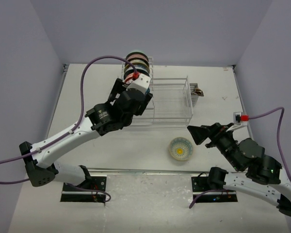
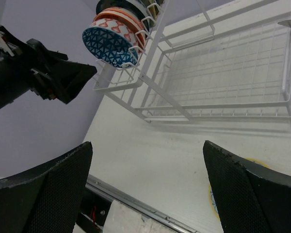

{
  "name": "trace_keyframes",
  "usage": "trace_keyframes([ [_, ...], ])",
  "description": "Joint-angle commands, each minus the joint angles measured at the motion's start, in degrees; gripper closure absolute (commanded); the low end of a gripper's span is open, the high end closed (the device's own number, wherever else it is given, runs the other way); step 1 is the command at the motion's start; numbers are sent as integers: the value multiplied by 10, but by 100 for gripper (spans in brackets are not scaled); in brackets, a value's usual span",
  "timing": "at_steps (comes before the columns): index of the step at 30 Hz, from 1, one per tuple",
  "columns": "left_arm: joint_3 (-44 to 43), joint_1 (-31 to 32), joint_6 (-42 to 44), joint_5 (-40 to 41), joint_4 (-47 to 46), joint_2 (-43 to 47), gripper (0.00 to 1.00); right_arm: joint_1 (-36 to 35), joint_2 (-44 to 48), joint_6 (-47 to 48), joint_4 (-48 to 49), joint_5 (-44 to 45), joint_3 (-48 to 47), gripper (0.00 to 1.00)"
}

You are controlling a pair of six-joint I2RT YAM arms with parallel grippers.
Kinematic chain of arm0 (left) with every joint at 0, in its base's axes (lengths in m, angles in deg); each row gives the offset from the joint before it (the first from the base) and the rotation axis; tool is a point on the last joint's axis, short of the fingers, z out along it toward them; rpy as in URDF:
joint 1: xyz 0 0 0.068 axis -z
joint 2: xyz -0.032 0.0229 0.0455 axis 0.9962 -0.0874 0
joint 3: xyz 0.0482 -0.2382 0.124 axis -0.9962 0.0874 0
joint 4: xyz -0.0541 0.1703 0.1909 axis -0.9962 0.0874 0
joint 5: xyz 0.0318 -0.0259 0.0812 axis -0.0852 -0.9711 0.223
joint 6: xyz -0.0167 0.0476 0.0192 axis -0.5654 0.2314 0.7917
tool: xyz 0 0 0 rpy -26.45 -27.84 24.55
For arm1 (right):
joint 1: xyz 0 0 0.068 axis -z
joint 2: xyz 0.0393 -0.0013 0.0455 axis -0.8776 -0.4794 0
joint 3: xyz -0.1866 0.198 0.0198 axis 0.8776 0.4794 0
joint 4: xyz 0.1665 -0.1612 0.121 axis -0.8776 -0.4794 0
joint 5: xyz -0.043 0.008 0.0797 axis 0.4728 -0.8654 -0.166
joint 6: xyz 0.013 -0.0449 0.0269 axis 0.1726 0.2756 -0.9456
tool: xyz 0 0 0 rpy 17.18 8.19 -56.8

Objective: Unload the bowls from the dish rack

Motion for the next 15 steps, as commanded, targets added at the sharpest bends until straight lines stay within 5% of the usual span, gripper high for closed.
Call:
trace_keyframes([
  [1,-19,-1,68,118,-39,-14,1,0,21,0,-20,15,10,5],
  [15,5,-19,204,79,-159,-37,22,1,46,2,-29,9,23,4],
])
